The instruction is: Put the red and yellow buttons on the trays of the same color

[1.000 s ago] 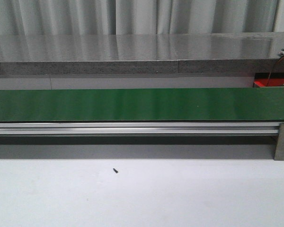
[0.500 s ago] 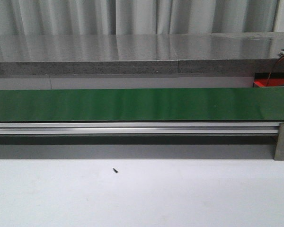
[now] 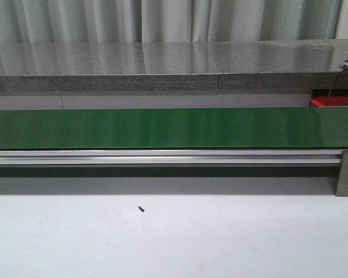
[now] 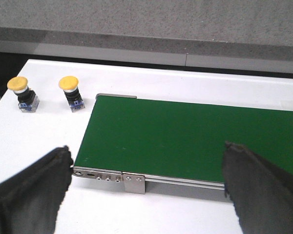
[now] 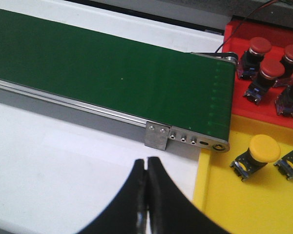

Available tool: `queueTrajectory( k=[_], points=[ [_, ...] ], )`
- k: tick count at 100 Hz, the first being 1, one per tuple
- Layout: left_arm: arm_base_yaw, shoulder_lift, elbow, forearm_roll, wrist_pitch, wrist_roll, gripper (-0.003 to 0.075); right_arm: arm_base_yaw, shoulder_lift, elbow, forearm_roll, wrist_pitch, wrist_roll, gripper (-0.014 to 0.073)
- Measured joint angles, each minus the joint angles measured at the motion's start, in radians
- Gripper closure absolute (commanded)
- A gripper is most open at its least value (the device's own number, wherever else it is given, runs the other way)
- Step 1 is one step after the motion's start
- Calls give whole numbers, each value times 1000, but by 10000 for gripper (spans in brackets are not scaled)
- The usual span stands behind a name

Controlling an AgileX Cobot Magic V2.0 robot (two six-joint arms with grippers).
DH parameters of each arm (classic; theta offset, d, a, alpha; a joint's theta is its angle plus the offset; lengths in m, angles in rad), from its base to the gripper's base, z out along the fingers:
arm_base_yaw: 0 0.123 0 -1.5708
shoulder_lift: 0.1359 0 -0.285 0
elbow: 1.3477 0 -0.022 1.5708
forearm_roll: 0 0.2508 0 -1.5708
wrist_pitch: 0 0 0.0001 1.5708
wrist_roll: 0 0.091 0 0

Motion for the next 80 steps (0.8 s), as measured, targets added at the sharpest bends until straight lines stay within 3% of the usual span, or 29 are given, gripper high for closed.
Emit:
queueTrajectory(
  k=[49,80],
  points=[
    [125,549,-338,14,12,-3,122,0,0,0,0,2,0,662],
    [144,861,-521,33,-17,-3,122,0,0,0,0,2,0,662]
  ],
)
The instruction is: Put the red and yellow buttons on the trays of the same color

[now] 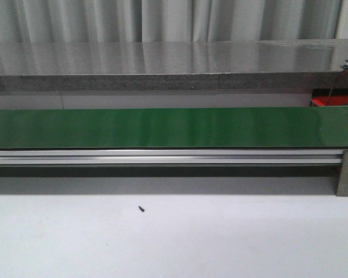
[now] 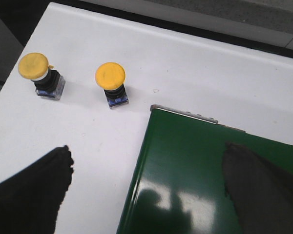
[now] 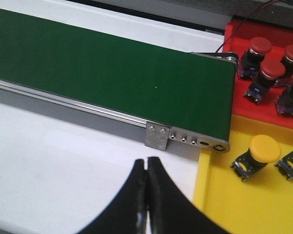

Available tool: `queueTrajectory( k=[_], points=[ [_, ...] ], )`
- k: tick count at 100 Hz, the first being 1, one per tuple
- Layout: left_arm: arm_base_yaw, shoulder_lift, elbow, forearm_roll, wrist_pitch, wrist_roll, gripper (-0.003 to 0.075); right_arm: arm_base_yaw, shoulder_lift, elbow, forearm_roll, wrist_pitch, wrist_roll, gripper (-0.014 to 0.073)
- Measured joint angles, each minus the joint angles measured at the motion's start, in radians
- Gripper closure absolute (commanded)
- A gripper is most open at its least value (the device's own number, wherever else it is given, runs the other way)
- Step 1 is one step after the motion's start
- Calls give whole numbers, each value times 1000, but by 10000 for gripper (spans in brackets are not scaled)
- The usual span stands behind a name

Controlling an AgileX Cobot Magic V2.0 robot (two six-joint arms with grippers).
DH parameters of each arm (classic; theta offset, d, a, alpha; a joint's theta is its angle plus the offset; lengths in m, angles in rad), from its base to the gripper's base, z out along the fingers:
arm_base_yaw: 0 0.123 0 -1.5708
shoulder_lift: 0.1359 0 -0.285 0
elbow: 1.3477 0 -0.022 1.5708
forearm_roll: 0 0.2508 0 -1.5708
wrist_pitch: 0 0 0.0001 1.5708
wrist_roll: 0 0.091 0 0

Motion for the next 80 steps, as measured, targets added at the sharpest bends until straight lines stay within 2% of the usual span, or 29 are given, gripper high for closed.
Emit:
queueTrajectory(
  k=[40,80],
  points=[
    [41,318,-208,11,-32,-10,122,0,0,0,0,0,0,662],
    [47,468,-286,12,-105,-15,122,0,0,0,0,0,0,662]
  ],
)
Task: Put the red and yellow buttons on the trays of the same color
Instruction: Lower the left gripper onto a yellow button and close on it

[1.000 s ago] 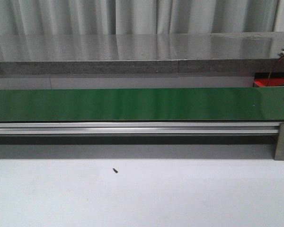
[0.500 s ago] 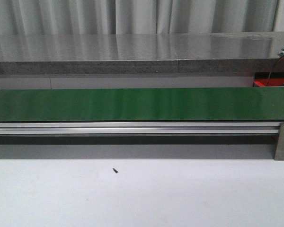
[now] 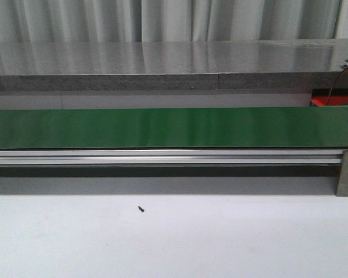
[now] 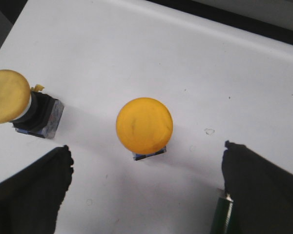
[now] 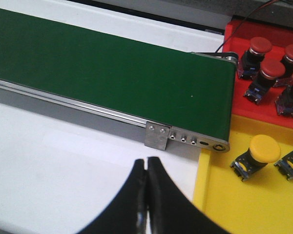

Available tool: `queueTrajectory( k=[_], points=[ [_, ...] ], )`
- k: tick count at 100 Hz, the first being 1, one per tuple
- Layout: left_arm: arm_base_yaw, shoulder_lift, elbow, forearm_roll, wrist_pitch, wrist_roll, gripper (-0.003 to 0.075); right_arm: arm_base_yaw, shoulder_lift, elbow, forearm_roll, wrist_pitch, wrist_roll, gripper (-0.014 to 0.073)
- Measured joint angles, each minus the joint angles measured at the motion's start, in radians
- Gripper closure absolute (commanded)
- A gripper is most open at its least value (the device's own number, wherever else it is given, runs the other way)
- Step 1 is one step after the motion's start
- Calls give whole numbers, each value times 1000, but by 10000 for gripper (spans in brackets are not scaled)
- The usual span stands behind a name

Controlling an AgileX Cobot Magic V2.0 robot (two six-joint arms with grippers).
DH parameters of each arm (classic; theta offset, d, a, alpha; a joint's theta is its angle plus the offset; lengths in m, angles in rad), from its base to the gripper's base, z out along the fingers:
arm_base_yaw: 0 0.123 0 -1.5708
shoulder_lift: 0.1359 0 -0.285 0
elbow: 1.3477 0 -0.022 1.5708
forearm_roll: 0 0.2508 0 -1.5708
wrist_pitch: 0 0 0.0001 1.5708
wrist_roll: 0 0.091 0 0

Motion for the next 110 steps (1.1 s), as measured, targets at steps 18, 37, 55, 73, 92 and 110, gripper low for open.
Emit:
queueTrajectory(
  k=[18,37,55,73,92,110],
  points=[
    [0,45,-28,0,-24,-6,122,0,0,0,0,0,0,662],
    [0,85,-66,0,-32,-8,122,0,0,0,0,0,0,662],
    [-2,119,-109,0,-40,-10,122,0,0,0,0,0,0,662],
    [-8,136,-113,-2,-57,-10,122,0,0,0,0,0,0,662],
    [-8,136,-113,-4,-88,-10,122,0,0,0,0,0,0,662],
    [-10,138,-113,-4,-106,-10,122,0,0,0,0,0,0,662]
  ],
)
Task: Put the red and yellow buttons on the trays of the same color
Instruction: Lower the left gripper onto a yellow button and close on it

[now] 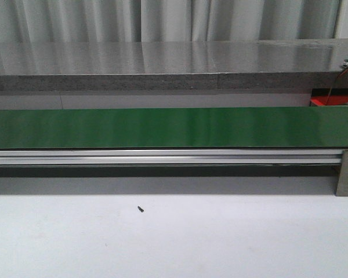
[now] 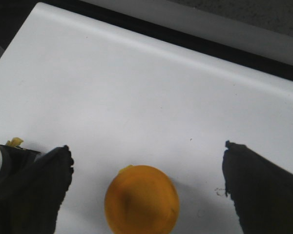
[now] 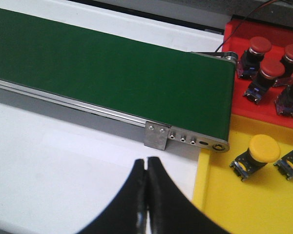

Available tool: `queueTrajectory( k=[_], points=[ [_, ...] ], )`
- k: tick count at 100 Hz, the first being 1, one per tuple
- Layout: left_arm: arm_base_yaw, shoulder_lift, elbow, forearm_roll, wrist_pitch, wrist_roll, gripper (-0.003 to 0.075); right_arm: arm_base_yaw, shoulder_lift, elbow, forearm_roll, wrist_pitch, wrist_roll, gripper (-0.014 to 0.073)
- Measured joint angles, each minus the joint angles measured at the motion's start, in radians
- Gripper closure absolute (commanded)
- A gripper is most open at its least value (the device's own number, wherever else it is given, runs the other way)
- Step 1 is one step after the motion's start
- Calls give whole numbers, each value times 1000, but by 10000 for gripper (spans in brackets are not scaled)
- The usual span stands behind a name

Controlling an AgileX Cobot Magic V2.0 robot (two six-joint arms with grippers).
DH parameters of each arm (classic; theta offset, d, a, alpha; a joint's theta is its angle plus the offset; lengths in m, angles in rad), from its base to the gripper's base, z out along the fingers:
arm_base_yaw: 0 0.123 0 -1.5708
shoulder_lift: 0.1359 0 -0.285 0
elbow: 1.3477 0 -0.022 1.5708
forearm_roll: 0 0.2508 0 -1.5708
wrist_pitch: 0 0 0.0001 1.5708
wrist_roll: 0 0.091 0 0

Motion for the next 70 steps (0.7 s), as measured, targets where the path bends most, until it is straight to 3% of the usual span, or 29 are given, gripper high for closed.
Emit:
queueTrajectory(
  k=[59,70],
  points=[
    [-2,65,-2,0,-30,0,122,0,0,0,0,0,0,662],
    [-7,71,-2,0,-30,0,151,0,0,0,0,0,0,662]
  ],
)
